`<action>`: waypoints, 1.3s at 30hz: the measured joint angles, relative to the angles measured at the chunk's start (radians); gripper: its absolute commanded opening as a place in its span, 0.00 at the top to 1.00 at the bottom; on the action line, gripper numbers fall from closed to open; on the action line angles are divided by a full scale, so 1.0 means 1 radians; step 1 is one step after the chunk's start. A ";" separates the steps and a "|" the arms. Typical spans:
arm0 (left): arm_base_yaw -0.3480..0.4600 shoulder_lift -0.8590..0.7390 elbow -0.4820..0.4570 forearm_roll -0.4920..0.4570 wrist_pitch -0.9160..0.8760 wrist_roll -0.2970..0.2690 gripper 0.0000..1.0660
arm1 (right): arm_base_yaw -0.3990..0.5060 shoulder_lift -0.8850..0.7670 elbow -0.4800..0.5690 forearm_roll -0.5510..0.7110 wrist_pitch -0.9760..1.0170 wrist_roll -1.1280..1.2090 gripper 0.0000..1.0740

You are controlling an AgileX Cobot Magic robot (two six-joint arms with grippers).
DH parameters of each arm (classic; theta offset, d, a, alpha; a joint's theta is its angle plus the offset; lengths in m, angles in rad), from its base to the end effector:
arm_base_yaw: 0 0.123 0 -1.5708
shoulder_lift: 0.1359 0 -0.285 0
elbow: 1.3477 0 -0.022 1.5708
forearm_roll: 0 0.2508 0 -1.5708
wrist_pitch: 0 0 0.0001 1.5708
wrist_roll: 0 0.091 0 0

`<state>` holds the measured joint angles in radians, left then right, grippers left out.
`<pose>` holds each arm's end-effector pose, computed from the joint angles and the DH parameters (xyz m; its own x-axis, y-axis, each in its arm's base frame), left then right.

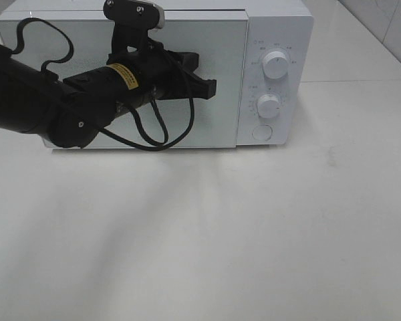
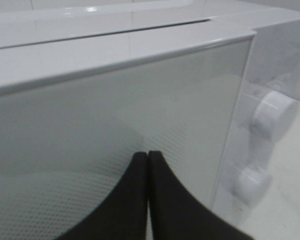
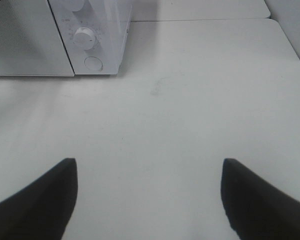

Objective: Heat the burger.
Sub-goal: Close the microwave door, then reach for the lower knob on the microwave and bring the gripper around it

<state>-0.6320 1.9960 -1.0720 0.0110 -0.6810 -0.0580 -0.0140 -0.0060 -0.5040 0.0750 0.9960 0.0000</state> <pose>0.3432 -0.2521 0.1786 -0.1545 0.0519 -0.9866 0.5893 0.8063 -0.0499 -0.0038 0.0058 0.2839 -0.3886 0.0462 -0.9203 -0.0282 0.9977 0.0620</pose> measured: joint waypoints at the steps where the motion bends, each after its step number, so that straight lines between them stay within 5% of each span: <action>1: 0.000 0.011 -0.013 -0.011 0.004 0.000 1.00 | 0.000 0.000 0.000 0.000 0.000 0.000 0.29; 21: -0.016 -0.100 -0.003 0.020 0.246 -0.001 0.96 | 0.000 0.000 0.000 0.000 0.000 0.000 0.29; 26: -0.035 -0.169 0.028 0.020 0.419 -0.001 0.71 | 0.000 0.000 0.000 0.000 0.000 0.000 0.29; 27: -0.039 -0.194 0.032 0.018 0.505 -0.002 0.61 | 0.000 0.000 0.000 0.000 0.000 0.000 0.29; 28: -0.040 -0.209 0.033 0.015 0.553 -0.002 0.39 | 0.000 0.000 0.000 0.000 0.000 0.000 0.29; 29: -0.040 -0.209 0.033 0.015 0.553 -0.002 0.39 | 0.000 0.000 0.000 0.000 0.000 0.000 0.29; 31: -0.047 -0.254 0.034 0.006 0.681 -0.003 0.13 | 0.000 0.000 0.000 0.000 0.000 0.000 0.29; 33: -0.050 -0.281 0.034 0.002 0.758 -0.003 0.04 | 0.000 0.000 0.000 0.000 0.000 0.000 0.29; 39: -0.052 -0.365 0.034 0.000 1.024 -0.005 0.04 | 0.000 0.000 0.000 0.000 0.000 0.000 0.29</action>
<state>-0.6840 1.6310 -1.0380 0.0110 0.3430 -0.0630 -0.0140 -0.0060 -0.5040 0.0750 0.9960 0.0000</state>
